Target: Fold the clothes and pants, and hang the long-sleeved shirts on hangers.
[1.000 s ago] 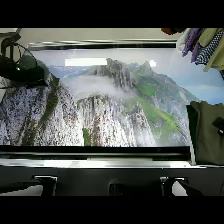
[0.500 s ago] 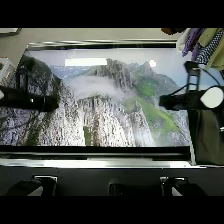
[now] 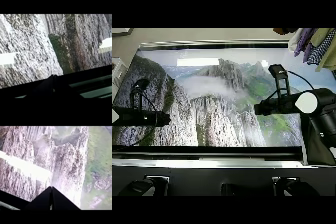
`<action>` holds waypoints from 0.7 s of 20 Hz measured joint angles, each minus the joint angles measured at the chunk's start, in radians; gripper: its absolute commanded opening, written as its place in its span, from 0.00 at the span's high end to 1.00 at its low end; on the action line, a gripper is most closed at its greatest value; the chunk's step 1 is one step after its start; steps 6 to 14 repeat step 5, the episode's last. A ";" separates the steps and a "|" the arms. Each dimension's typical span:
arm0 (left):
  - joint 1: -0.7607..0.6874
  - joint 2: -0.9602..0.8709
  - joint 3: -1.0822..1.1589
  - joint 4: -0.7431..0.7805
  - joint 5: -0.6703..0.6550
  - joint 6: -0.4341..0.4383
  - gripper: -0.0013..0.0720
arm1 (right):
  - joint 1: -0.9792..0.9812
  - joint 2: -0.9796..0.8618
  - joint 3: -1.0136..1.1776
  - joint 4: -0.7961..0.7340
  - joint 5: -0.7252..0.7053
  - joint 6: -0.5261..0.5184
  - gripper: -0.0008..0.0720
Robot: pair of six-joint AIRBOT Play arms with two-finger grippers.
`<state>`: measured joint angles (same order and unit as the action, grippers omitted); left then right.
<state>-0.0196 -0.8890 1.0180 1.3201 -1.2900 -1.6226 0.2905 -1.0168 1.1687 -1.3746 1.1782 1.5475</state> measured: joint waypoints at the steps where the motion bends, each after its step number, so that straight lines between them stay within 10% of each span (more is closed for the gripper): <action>1: 0.000 0.002 -0.002 0.001 0.000 0.000 0.96 | 0.002 0.000 0.000 0.000 0.003 0.000 0.94; 14: 0.000 0.004 -0.007 0.002 0.000 0.000 0.96 | 0.005 0.000 0.000 0.002 0.007 -0.003 0.94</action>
